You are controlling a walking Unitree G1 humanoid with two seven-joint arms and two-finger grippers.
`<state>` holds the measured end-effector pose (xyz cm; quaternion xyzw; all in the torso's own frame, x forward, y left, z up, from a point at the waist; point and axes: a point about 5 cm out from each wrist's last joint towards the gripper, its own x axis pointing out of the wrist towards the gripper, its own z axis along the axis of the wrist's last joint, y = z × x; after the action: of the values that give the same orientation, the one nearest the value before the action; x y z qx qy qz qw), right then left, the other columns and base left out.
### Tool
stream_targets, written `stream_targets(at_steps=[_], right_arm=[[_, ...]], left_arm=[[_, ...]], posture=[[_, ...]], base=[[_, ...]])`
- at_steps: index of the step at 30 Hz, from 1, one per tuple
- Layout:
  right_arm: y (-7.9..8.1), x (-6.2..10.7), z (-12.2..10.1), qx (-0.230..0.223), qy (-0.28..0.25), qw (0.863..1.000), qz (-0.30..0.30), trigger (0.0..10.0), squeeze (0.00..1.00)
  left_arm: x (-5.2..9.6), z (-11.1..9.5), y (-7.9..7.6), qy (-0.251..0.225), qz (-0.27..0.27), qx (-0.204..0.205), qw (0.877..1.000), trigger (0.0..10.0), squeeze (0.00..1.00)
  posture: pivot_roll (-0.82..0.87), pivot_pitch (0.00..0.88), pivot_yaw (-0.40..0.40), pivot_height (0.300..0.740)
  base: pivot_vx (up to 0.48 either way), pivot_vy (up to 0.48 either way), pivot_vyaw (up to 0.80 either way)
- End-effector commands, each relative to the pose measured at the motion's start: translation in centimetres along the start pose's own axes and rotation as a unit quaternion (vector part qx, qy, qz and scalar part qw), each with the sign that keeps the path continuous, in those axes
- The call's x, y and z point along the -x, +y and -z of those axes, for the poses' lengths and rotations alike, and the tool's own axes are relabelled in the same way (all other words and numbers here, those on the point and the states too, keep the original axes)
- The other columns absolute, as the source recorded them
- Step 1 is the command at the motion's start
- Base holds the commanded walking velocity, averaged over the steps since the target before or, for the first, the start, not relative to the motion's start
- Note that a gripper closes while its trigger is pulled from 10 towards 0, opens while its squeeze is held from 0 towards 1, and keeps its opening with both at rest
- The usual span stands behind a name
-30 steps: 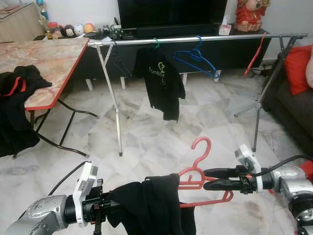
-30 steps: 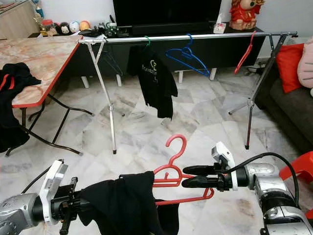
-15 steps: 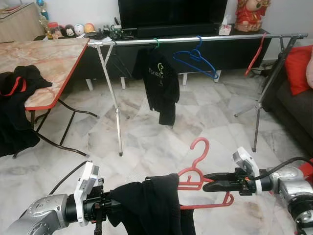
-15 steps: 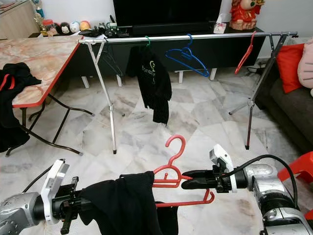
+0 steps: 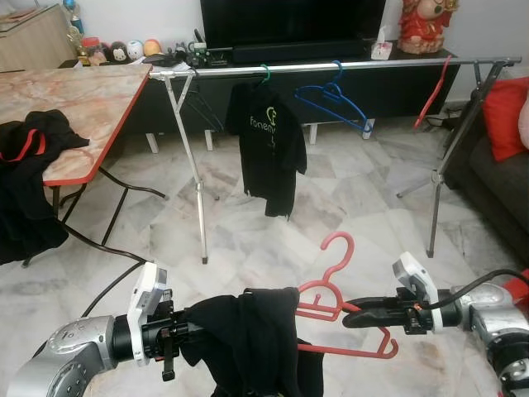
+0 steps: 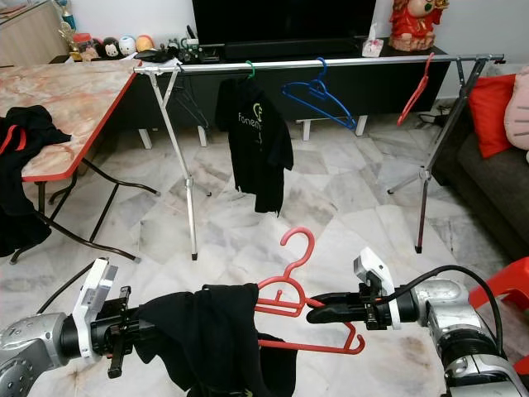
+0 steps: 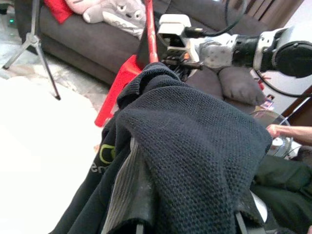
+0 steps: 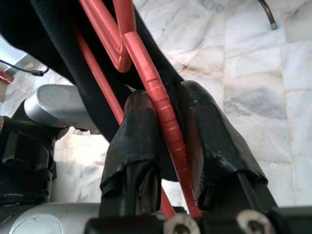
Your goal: Hang hanger
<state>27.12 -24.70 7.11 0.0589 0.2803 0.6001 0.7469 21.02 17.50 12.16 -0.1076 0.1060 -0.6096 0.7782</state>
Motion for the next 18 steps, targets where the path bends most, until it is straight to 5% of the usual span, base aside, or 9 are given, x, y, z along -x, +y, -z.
stream_targets(at_steps=[1,2,13,18], right_arm=[[0.0,-0.9,-1.1,0.016,-0.025,0.999,-0.015,0.0,0.00],[0.0,-0.9,-1.1,0.016,-0.026,0.999,-0.016,0.0,0.00],[0.1,-1.1,-1.2,0.019,-0.027,0.999,-0.020,0.0,0.00],[0.2,-1.4,-1.2,0.020,-0.029,0.999,-0.025,0.0,0.00]], left_arm=[[-0.9,-0.1,-0.4,0.007,0.032,-0.005,0.999,10.0,0.20],[-0.8,-0.1,-0.4,0.008,0.034,-0.002,0.999,10.0,1.00],[-0.5,-0.3,0.0,0.011,0.026,-0.009,1.000,10.0,1.00],[0.0,-1.0,1.1,0.003,-0.027,-0.040,0.999,10.0,1.00]], posture=[[-0.07,0.000,0.019,0.740],[-0.07,0.000,0.019,0.740],[-0.07,0.000,0.018,0.740],[-0.07,0.000,0.017,0.740]], base=[[0.000,0.000,0.00],[0.000,0.000,0.00],[0.000,0.000,0.00],[0.000,0.000,0.00]])
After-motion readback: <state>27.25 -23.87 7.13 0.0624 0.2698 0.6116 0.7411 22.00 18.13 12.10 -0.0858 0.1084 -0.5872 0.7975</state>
